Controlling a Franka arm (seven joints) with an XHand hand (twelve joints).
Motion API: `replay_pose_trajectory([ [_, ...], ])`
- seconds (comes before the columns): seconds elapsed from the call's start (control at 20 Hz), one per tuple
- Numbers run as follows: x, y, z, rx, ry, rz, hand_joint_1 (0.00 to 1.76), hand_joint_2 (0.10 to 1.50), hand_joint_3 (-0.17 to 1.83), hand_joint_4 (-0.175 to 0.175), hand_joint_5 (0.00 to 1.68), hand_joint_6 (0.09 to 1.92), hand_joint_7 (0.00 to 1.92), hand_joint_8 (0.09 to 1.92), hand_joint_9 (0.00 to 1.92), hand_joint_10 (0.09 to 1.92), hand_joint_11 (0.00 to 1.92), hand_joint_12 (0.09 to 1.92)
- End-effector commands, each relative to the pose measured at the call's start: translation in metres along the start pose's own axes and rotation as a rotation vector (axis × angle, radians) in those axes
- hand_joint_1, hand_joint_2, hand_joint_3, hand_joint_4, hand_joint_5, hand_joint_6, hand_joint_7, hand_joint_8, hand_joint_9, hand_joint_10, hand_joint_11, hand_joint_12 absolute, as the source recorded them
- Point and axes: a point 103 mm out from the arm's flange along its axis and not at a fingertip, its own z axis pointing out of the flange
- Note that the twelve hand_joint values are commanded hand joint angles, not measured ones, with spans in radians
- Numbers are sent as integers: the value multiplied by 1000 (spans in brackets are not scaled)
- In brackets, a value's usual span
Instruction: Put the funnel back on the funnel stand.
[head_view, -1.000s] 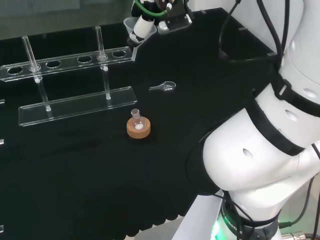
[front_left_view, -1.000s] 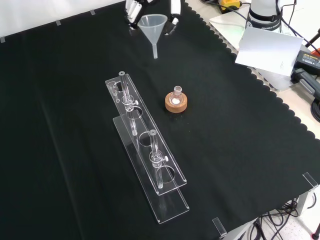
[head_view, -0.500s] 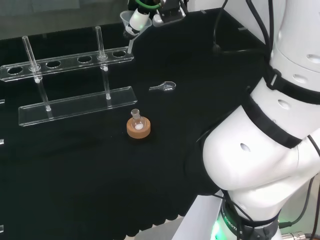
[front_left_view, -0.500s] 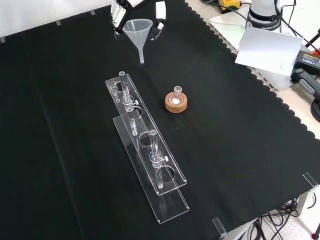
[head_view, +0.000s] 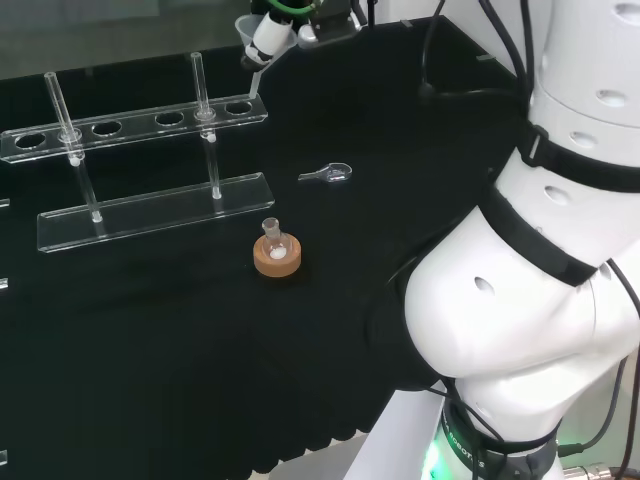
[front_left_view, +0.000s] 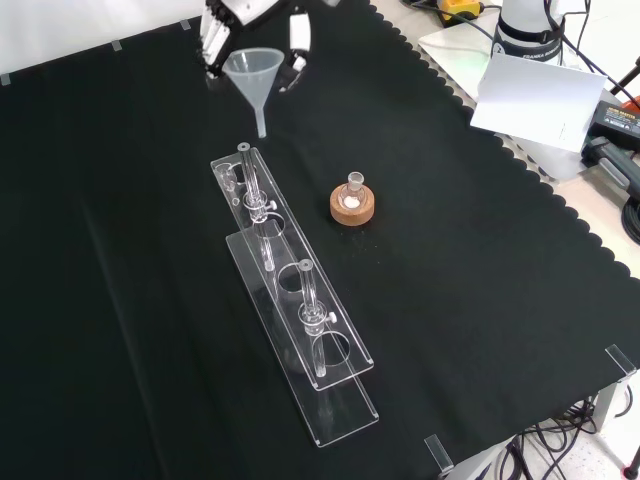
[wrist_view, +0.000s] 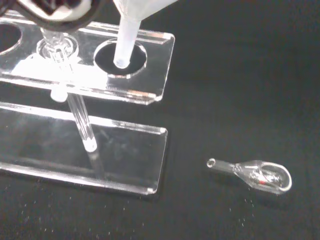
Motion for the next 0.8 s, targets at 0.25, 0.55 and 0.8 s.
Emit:
replay_pose_trajectory([
  [0.25, 20, 23, 6, -23, -24, 2, 933, 784, 659, -74, 782, 860, 807, 729, 1222, 293, 888, 1051],
  [0.55, 23, 29, 13, -7, -30, -5, 936, 784, 660, -74, 783, 863, 807, 729, 1223, 291, 887, 1051],
  [0.8, 25, 36, 22, 11, -52, -6, 938, 786, 662, -74, 784, 865, 805, 729, 1223, 289, 886, 1052],
])
